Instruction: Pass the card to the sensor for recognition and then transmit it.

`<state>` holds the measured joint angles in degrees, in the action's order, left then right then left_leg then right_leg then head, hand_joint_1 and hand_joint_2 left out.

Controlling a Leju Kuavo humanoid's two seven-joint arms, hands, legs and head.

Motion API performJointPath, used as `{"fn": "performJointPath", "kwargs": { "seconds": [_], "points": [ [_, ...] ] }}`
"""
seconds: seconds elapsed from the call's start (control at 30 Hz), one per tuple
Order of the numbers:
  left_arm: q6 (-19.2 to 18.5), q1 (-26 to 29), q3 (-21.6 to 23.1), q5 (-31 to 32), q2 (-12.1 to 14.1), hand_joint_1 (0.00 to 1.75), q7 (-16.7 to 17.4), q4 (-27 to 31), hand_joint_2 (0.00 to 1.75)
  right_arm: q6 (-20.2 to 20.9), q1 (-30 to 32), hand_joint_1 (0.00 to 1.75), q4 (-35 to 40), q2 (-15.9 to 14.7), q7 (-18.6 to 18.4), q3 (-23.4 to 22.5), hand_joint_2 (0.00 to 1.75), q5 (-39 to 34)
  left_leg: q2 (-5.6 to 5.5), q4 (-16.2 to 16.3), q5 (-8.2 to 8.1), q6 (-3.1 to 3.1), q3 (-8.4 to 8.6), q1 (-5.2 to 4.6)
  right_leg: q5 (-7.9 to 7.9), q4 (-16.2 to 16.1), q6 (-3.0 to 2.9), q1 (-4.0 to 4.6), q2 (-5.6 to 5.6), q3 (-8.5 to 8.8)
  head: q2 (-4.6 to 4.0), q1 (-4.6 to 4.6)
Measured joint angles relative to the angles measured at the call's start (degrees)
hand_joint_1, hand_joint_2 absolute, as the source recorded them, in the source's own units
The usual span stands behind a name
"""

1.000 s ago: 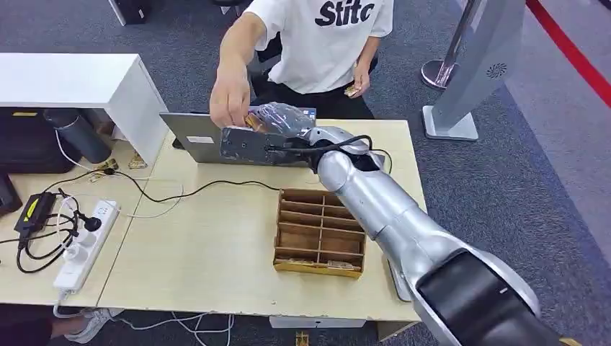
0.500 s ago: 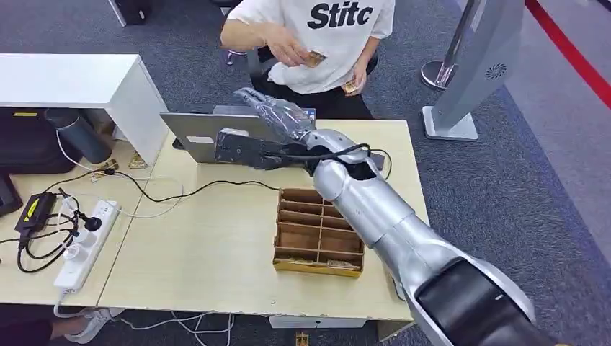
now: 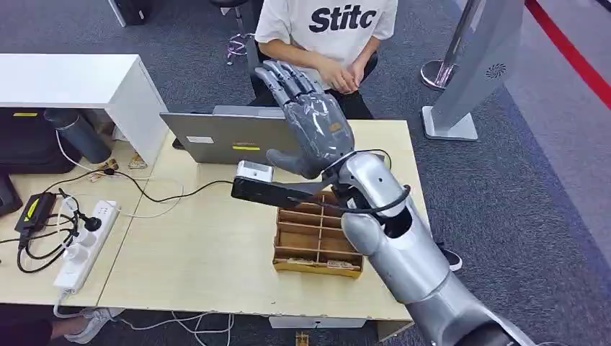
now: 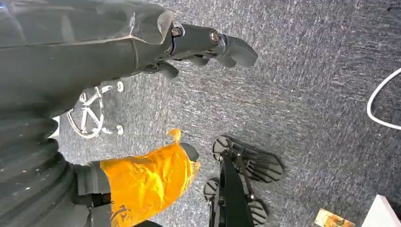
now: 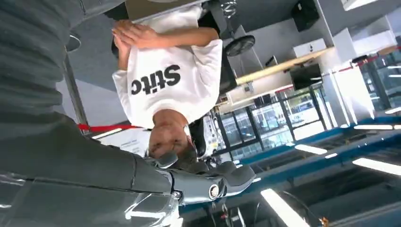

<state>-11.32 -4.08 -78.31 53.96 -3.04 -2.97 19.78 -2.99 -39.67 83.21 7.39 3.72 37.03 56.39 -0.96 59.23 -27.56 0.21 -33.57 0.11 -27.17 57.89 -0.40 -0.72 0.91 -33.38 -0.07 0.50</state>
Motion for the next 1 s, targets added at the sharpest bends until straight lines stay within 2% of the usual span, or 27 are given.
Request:
{"fn": "performJointPath", "kwargs": {
  "seconds": [0.1, 0.2, 0.3, 0.43, 0.5, 0.6, 0.7, 0.9, 1.0],
  "points": [
    [0.0, 0.0, 0.0, 0.0, -0.2, 0.0, 0.0, 0.1, 1.75, -0.1, 0.5, 0.0, 1.5, -0.3, 0.6, -0.1, 1.75, -0.2, 0.0, 0.0, 0.01, 0.0, 0.02, 0.01, 0.01, 0.0, -0.01, 0.0, 0.0, 0.01, 0.0, -0.02],
    [-0.1, 0.0, 0.0, -0.6, -0.4, 0.0, 0.0, 0.5, 1.75, -1.8, 3.9, 0.0, 4.5, -0.9, 5.0, -0.6, 1.75, -2.2, -0.05, 0.0, 0.01, 0.0, 0.05, 0.01, -0.01, 0.0, 0.0, 0.01, -0.03, 0.05, 0.0, 0.0],
    [-0.5, 0.3, 0.0, -1.1, -1.1, 0.0, 0.1, 1.4, 1.75, -5.2, 11.8, 0.0, 11.2, -3.4, 9.3, -1.1, 1.75, -1.9, -0.27, 0.0, -0.04, 0.01, 0.03, 0.01, -0.15, 0.0, 0.09, 0.01, -0.23, 0.13, 0.0, -0.04],
    [-1.2, 0.9, 0.0, -1.7, -2.5, 0.0, 1.2, 3.5, 1.75, -11.9, 23.3, 0.0, 17.3, -6.4, 15.0, -3.3, 1.75, -2.4, -0.28, 0.0, -0.21, 0.16, 0.02, -0.03, -0.22, -0.1, 0.19, 0.0, -0.24, 0.15, 0.0, -0.02],
    [-1.6, 1.1, 0.0, -1.9, -3.4, 0.0, 1.8, 5.2, 1.75, -13.3, 28.9, 0.0, 19.4, -7.3, 17.1, -5.0, 1.75, -2.5, -0.28, 0.0, -0.26, 0.16, 0.01, -0.05, -0.23, -0.1, 0.2, 0.0, -0.24, 0.15, 0.0, -0.02],
    [-2.1, 1.3, -0.1, -1.9, -4.6, 0.0, 2.5, 7.3, 1.75, -13.3, 34.1, 0.0, 21.7, -8.1, 17.8, -7.3, 1.75, -4.1, -0.26, 0.0, -0.28, 0.18, 0.01, -0.05, -0.23, -0.1, 0.21, -0.01, -0.23, 0.15, 0.0, 0.0],
    [-2.8, 1.4, -0.1, -1.8, -5.6, 0.0, 2.9, 9.6, 1.75, -13.6, 37.4, 0.0, 24.2, -8.2, 20.0, -10.6, 1.75, -5.4, -0.26, 0.0, -0.28, 0.18, 0.02, -0.05, -0.23, -0.1, 0.21, -0.03, -0.23, 0.16, 0.0, 0.0],
    [-2.9, 1.5, -0.1, -1.0, -6.6, 0.0, 3.0, 11.1, 1.75, -13.8, 40.3, 0.0, 26.6, -8.2, 21.8, -13.5, 1.75, -4.7, -0.25, 0.0, -0.25, 0.16, 0.06, -0.03, -0.22, -0.1, 0.2, -0.02, -0.23, 0.18, 0.0, 0.0],
    [-2.8, 1.6, -0.1, -0.3, -6.6, 0.0, 2.9, 11.4, 1.75, -14.3, 41.0, 0.0, 26.7, -8.2, 21.6, -13.8, 1.75, -1.2, -0.25, 0.0, -0.25, 0.15, 0.06, -0.03, -0.23, -0.1, 0.2, -0.02, -0.23, 0.18, 0.0, 0.0]
  ]
}}
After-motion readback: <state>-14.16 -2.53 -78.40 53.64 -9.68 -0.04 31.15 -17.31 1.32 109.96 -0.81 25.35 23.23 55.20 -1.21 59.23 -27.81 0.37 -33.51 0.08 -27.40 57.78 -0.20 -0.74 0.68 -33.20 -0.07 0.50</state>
